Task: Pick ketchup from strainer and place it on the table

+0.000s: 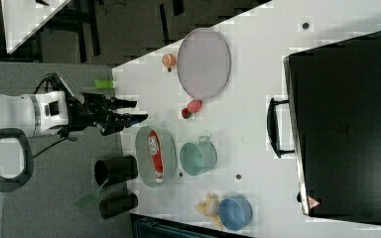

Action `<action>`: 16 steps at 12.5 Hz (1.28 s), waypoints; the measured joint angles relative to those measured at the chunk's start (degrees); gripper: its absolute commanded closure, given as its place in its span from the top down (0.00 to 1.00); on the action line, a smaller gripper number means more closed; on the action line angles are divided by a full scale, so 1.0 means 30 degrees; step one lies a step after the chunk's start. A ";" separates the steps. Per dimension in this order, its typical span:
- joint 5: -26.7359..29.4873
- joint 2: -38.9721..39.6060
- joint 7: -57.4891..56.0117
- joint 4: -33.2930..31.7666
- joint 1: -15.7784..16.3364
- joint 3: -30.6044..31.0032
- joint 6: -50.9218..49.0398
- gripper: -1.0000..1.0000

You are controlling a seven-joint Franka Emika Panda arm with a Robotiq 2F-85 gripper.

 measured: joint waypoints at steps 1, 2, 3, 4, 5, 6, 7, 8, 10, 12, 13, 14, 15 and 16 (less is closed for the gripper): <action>0.0365 -0.0742 0.0193 -0.0783 -0.0686 0.0727 -0.1292 0.80; 0.0343 -0.1710 0.0439 -0.1623 -0.1239 0.1341 -0.2116 0.91; 0.0414 -0.2549 0.0556 -0.2070 -0.1606 0.1818 -0.2375 1.00; 0.0532 -0.3178 0.0634 -0.2164 -0.1676 0.2129 -0.2222 1.00; 0.0557 -0.3582 0.0641 -0.2033 -0.1733 0.2532 -0.1893 1.00; 0.0568 -0.3710 0.0674 -0.1735 -0.1770 0.3087 -0.1543 1.00; 0.0591 -0.3589 0.0697 -0.1343 -0.1673 0.3674 -0.1303 1.00; 0.0683 -0.3463 0.0752 -0.1324 -0.1559 0.4346 -0.0828 1.00; 0.0508 -0.2987 0.0815 -0.1417 -0.1427 0.6159 -0.0417 1.00; 0.0479 -0.2062 0.0913 -0.1511 -0.1226 0.8202 0.0403 1.00; 0.0526 -0.1363 0.0913 -0.1455 -0.1088 0.9330 0.0807 1.00; 0.0463 -0.0517 0.0919 -0.1417 -0.0824 1.0375 0.1198 1.00; 0.0586 0.0238 0.0922 -0.1585 -0.0475 1.1177 0.1301 1.00; 0.0628 0.0853 0.0936 -0.1977 -0.0105 1.1783 0.1525 1.00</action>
